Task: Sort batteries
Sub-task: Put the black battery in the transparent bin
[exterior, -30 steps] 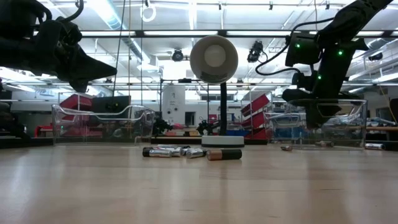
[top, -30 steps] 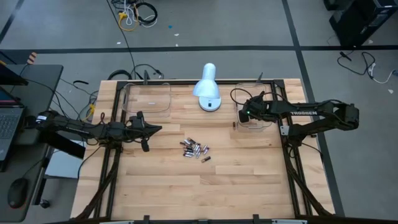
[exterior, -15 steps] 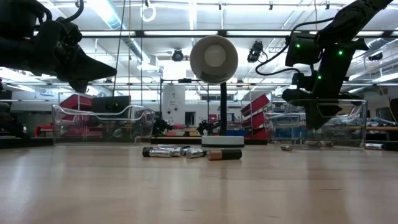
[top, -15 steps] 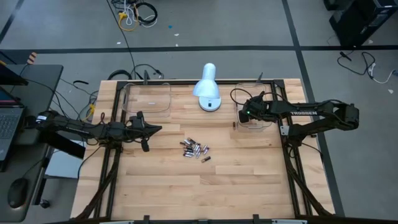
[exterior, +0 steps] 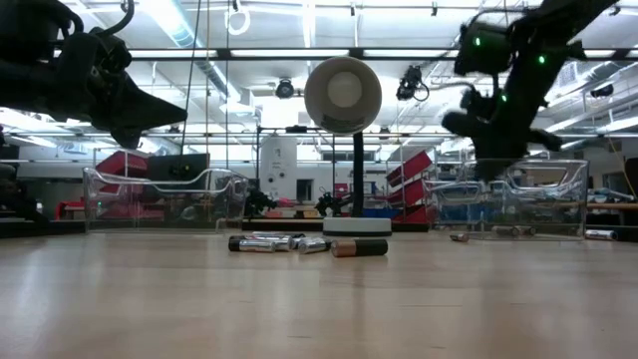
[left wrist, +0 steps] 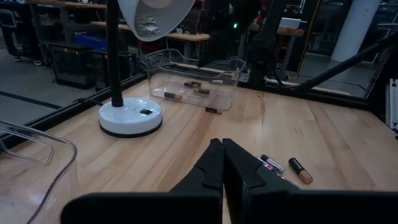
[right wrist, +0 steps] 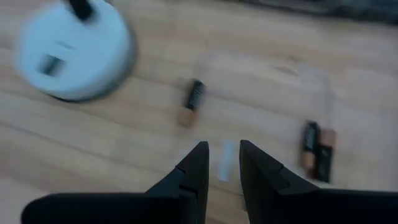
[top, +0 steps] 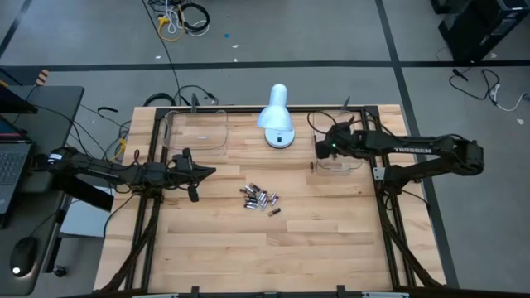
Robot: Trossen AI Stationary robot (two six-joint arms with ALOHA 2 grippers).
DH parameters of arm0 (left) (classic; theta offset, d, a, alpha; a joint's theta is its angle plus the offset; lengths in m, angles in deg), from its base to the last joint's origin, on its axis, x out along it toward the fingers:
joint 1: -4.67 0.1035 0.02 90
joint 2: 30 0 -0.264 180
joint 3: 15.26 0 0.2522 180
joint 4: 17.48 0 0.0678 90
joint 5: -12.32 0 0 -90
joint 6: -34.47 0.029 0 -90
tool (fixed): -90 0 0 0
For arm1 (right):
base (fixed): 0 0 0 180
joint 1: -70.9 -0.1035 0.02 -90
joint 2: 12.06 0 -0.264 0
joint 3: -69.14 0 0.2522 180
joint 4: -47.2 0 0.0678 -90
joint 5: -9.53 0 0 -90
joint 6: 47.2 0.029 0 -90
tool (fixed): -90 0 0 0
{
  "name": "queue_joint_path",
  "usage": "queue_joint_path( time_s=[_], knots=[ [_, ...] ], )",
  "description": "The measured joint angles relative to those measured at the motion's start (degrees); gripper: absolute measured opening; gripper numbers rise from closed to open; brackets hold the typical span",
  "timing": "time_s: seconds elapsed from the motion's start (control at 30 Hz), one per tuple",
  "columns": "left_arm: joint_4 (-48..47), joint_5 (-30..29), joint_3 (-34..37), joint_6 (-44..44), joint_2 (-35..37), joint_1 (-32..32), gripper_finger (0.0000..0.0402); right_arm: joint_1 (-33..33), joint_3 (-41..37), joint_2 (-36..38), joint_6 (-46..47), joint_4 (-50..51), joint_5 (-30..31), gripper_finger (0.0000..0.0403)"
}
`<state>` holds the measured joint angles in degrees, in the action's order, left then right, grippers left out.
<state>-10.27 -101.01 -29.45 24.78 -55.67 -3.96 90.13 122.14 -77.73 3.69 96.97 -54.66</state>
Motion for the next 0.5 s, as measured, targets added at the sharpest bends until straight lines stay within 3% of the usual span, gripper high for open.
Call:
queue_joint_path(
  time_s=[0.17,0.5],
  knots=[
    [-0.42,0.00,0.00,0.00,0.00,0.00,0.0002,-4.54,4.39,0.82,-3.80,-2.96,0.02,0.0075],
    [-0.40,0.02,0.00,-0.28,-0.17,0.00,0.0002,-19.85,6.13,-3.16,-13.61,-16.56,0.01,0.0075]
  ],
)
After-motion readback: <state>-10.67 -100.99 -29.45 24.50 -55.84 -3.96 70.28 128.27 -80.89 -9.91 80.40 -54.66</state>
